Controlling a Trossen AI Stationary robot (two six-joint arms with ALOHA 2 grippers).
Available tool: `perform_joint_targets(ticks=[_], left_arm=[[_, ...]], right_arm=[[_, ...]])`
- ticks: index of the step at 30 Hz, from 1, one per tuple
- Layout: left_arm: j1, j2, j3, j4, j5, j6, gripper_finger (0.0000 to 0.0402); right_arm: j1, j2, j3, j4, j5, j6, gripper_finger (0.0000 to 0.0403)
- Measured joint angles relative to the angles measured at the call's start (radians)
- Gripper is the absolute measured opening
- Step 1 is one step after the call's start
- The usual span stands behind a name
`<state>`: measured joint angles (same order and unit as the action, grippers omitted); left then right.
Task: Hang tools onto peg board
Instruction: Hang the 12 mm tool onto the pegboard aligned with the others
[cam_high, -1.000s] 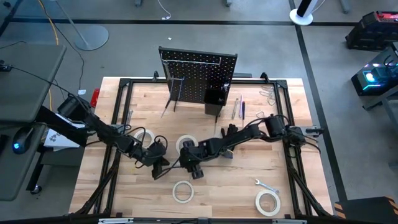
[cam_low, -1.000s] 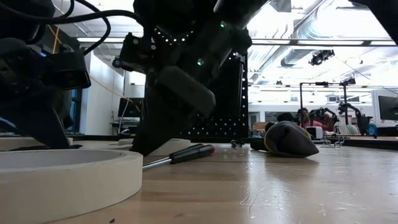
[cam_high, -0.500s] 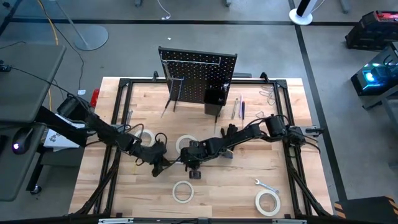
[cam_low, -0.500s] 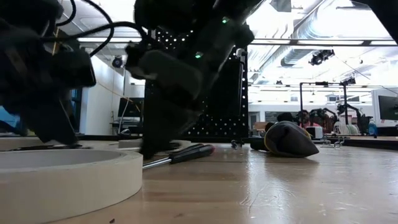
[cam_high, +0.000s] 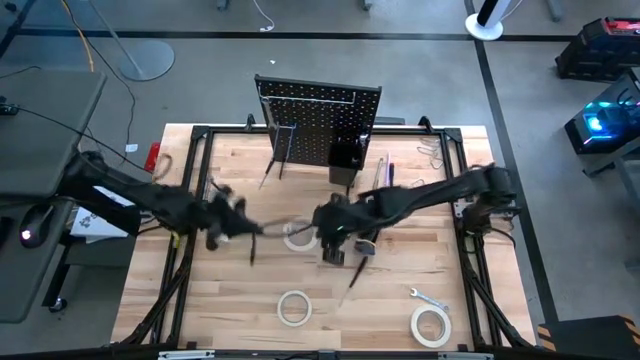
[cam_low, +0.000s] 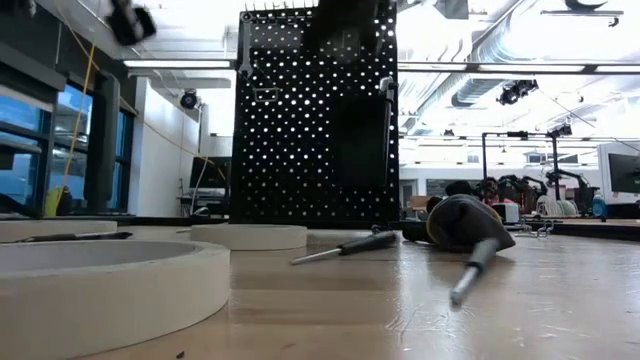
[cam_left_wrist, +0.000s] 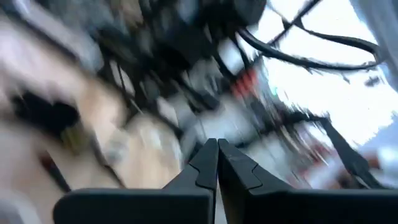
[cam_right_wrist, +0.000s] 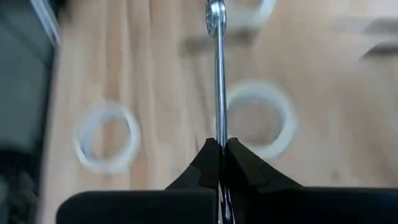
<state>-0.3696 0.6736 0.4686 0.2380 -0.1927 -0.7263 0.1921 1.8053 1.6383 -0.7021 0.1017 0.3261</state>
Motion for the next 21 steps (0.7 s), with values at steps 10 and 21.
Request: perform_joint_targets(ticks=[10,21], left_arm=[[0.139,0.078,0.294,-0.073,-0.184,0.423,0.0048],[0.224,0.346,0.574,-0.027,-0.058,0.564,0.0202]], right_arm=[[-0.005,-0.15,0.003,0.434,0.306,0.015,0.0],[-0.043,-0.142,0.002,0.733,0.259,-0.084,0.0]])
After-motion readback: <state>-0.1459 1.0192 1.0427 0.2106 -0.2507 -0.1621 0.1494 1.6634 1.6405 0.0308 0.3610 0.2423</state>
